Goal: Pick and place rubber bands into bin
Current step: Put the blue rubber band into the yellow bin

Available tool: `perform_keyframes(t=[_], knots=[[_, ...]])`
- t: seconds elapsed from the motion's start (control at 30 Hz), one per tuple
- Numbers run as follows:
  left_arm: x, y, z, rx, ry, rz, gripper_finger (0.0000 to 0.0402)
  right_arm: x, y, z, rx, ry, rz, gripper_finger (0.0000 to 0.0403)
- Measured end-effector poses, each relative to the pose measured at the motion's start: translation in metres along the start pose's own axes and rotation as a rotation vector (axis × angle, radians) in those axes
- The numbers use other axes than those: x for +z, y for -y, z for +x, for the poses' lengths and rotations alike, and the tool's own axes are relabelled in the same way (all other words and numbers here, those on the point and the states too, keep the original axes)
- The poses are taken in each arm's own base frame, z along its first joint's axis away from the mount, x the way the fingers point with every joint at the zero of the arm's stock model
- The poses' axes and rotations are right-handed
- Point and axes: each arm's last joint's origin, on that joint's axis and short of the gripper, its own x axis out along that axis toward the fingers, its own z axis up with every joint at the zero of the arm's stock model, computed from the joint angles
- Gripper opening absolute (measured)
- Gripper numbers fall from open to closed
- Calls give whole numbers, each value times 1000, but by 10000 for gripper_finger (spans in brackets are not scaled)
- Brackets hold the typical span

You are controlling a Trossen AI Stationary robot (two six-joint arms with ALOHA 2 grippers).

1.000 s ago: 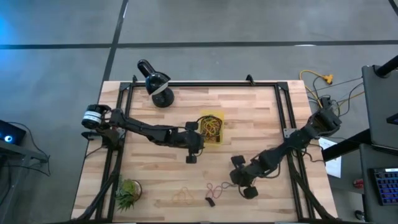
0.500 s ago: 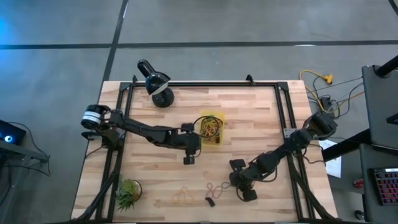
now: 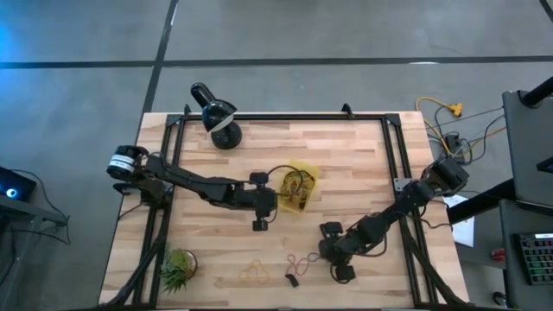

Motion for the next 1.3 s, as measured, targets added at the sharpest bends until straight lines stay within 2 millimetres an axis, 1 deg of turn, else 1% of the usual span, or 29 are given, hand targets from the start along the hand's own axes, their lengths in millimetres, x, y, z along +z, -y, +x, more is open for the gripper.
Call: perform_keyframes(t=[0.13,0.3,0.53,0.7,0.73,0.93,1.03,1.23,1.3], knots=[[8,-5,-13,41,50,-14,103,1,-1,-5,-3,17,-2,109],[14,-4,-30,33,103,-26,103,0,-1,-3,-8,13,-8,107],[16,14,-50,-25,147,-15,102,-1,0,-3,-48,29,-10,98],[11,31,-64,-63,130,-15,102,-3,1,1,-72,11,-13,75],[9,33,-66,-54,119,-18,102,-4,2,4,-77,0,-13,69],[-1,44,-72,-10,85,-29,102,-6,0,10,-89,-16,-55,17],[-3,47,-73,-12,82,-38,102,-4,-2,8,-95,-12,-85,10],[-6,51,-75,-19,63,-50,102,11,-9,-7,-147,44,-183,8],[-8,54,-76,-27,62,-57,102,19,-11,-17,-181,76,-203,8]])
